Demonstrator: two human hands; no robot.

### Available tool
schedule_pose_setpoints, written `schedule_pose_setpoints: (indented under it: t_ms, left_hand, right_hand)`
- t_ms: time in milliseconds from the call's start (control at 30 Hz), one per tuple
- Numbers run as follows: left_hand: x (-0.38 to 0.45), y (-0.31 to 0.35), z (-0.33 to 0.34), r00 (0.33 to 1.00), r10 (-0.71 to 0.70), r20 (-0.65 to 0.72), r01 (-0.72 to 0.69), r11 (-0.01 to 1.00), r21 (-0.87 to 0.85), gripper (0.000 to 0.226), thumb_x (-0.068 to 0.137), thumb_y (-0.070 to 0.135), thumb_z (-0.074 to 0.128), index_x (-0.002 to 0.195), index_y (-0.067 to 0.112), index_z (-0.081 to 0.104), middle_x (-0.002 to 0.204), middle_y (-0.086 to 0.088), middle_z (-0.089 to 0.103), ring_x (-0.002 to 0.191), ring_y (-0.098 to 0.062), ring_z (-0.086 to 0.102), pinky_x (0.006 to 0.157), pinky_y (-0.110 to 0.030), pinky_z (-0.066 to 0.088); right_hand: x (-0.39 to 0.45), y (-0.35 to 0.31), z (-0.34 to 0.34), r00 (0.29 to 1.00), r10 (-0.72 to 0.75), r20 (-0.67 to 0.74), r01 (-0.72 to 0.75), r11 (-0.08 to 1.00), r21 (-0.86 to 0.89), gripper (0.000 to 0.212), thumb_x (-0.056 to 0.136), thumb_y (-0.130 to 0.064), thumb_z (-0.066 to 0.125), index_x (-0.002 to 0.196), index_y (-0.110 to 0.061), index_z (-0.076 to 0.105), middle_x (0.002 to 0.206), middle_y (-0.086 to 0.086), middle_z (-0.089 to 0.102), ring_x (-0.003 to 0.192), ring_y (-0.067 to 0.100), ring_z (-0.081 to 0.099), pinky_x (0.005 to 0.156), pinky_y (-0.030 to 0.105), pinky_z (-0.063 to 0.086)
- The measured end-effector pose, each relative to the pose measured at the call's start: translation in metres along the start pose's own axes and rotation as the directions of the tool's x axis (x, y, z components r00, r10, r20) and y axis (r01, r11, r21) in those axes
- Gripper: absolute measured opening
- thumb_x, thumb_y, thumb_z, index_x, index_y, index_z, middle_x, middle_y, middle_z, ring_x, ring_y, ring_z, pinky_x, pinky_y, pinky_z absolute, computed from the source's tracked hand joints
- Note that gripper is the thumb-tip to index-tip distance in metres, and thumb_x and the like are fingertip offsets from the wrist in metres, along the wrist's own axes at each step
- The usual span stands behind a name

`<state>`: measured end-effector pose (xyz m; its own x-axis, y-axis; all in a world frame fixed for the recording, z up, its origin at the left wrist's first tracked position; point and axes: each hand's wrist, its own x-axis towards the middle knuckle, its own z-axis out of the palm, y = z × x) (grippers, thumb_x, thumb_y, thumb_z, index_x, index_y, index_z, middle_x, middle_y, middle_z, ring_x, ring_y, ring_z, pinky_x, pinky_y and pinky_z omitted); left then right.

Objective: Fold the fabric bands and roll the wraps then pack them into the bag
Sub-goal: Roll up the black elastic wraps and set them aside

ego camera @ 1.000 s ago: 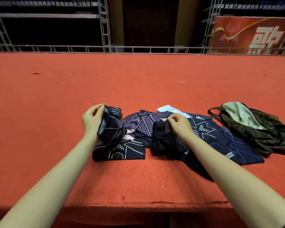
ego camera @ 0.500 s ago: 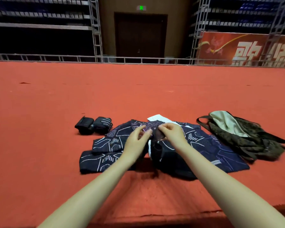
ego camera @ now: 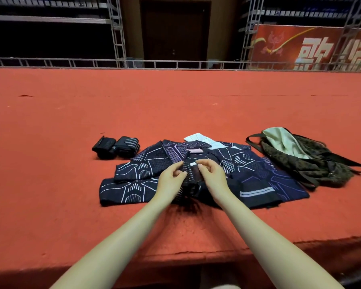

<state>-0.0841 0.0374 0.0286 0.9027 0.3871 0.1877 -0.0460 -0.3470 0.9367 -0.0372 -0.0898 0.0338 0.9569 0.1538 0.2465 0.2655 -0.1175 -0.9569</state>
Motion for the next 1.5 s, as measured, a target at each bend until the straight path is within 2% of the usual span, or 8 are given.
schedule_pose_setpoints:
  t_ms: [167,333,533,767,933,1100,1267,1500]
  left_hand:
    - [-0.007,-0.004,-0.002,1.0,-0.005,-0.016,0.004,0.996,-0.089,0.038,0.091,0.005,0.055,0.128,0.012,0.056,0.102,0.006,0.063,0.086,0.0,0.055,0.073,0.001,0.04]
    - [-0.017,-0.007,0.002,1.0,-0.006,0.017,0.009,0.988,-0.154,0.038,0.092,0.003,0.052,0.129,0.013,0.054,0.106,0.008,0.062,0.091,0.0,0.056,0.077,-0.002,0.042]
    - [-0.016,-0.011,-0.01,0.995,-0.025,0.094,0.035,0.993,-0.111,0.041,0.094,0.0,0.042,0.131,0.013,0.053,0.122,-0.004,0.062,0.111,-0.023,0.057,0.099,-0.038,0.045]
    - [0.0,-0.053,-0.102,0.972,-0.12,-0.203,0.149,0.98,0.134,0.046,0.093,-0.001,0.037,0.132,0.015,0.054,0.128,-0.008,0.057,0.109,-0.027,0.058,0.095,-0.036,0.046]
    - [0.019,-0.088,-0.155,0.883,-0.187,-0.429,0.286,0.942,0.178,0.046,0.084,-0.001,0.041,0.123,0.012,0.062,0.118,-0.019,0.062,0.11,-0.033,0.057,0.097,-0.036,0.044]
    - [0.012,-0.094,-0.179,0.893,-0.19,-0.407,0.359,0.846,0.394,0.042,0.085,0.001,0.045,0.121,0.009,0.063,0.117,-0.026,0.062,0.11,-0.04,0.056,0.092,-0.037,0.043]
    - [0.026,-0.052,-0.142,0.956,0.0,-0.293,0.187,0.769,0.611,0.046,0.091,0.018,0.05,0.136,0.01,0.047,0.13,-0.019,0.046,0.123,-0.035,0.038,0.105,-0.038,0.031]
    - [0.033,0.075,-0.074,0.971,0.239,-0.018,-0.239,0.971,-0.02,0.044,0.1,0.03,0.039,0.143,0.021,0.035,0.14,-0.001,0.04,0.121,-0.003,0.036,0.1,-0.022,0.028]
  right_hand:
    - [-0.02,0.011,-0.001,0.988,-0.125,0.087,0.131,0.989,-0.073,0.019,0.091,-0.016,0.059,0.1,-0.032,0.063,0.092,-0.014,0.066,0.083,0.004,0.06,0.077,0.031,0.051]
    - [-0.034,0.014,-0.003,0.995,-0.051,0.088,0.051,0.999,-0.006,0.019,0.086,-0.017,0.067,0.101,-0.029,0.063,0.083,-0.006,0.066,0.071,0.005,0.059,0.061,0.025,0.05]
    - [-0.009,0.024,-0.024,0.995,-0.045,-0.092,0.038,0.997,-0.072,0.02,0.089,-0.007,0.056,0.095,-0.02,0.07,0.088,-0.002,0.07,0.077,0.01,0.062,0.078,0.033,0.052]
    - [0.037,0.007,-0.062,0.992,-0.119,-0.037,0.094,0.908,-0.409,0.022,0.09,-0.011,0.055,0.106,-0.011,0.07,0.104,0.003,0.07,0.098,0.016,0.06,0.082,0.024,0.04]
    - [0.071,-0.03,-0.05,0.96,-0.145,-0.24,0.063,0.945,-0.32,0.025,0.092,-0.008,0.05,0.107,-0.002,0.068,0.111,0.012,0.068,0.105,0.025,0.059,0.079,0.021,0.037]
    - [0.097,-0.082,-0.044,0.979,-0.201,-0.03,0.178,0.919,-0.352,0.02,0.093,-0.011,0.051,0.099,-0.009,0.07,0.086,0.005,0.063,0.065,0.015,0.052,0.063,0.02,0.041]
    - [0.099,-0.145,-0.024,0.905,-0.393,0.164,0.421,0.77,-0.48,0.024,0.093,-0.011,0.052,0.102,-0.004,0.072,0.095,0.008,0.071,0.083,0.02,0.059,0.072,0.028,0.042]
    - [0.084,-0.227,-0.011,0.762,-0.641,0.091,0.622,0.684,-0.381,0.023,0.092,-0.013,0.051,0.1,-0.014,0.073,0.098,-0.005,0.069,0.085,0.014,0.063,0.074,0.03,0.052]
